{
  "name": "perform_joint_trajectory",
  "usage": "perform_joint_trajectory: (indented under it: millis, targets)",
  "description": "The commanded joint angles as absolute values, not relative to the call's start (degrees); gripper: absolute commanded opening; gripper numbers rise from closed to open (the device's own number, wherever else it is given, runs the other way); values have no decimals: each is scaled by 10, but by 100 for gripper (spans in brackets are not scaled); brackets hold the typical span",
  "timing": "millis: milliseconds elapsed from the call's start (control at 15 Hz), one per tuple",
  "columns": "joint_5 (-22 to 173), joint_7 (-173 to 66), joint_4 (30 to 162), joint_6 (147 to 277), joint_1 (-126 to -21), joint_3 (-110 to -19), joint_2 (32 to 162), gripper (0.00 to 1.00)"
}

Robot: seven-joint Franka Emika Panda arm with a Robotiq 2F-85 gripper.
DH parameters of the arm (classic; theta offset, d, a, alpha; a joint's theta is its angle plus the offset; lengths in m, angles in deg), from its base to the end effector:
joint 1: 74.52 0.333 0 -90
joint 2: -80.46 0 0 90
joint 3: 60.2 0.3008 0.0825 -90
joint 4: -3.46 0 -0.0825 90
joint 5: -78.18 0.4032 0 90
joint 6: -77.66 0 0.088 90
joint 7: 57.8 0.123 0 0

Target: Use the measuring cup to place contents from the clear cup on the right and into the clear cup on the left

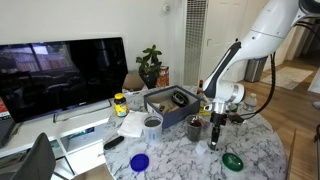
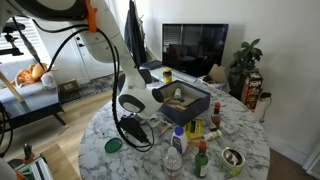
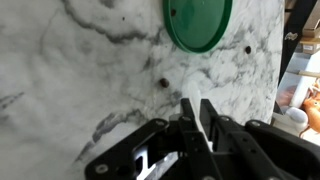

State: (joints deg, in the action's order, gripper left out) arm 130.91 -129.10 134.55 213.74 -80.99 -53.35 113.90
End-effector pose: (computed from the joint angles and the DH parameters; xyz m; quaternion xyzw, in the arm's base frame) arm 0.4502 0.0318 0.0275 -0.9213 -0.1887 0.0406 0.3375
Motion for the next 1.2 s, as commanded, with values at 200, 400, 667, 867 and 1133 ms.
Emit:
perform_joint_trajectory:
  millis: [200,400,667,867,1133]
  targets:
    - [1311,-1298,1348,2131,-812,-534,1137,69]
    - [1317,-1306,1332,2110,-817,-525,1153,93]
    - [1314,-1305,1314,2076,-814,-523,1170,84]
    - [1314,-1305,1311,2065,-814,-527,1170,63]
    - [1306,-1291,1319,2068,-810,-535,1159,31]
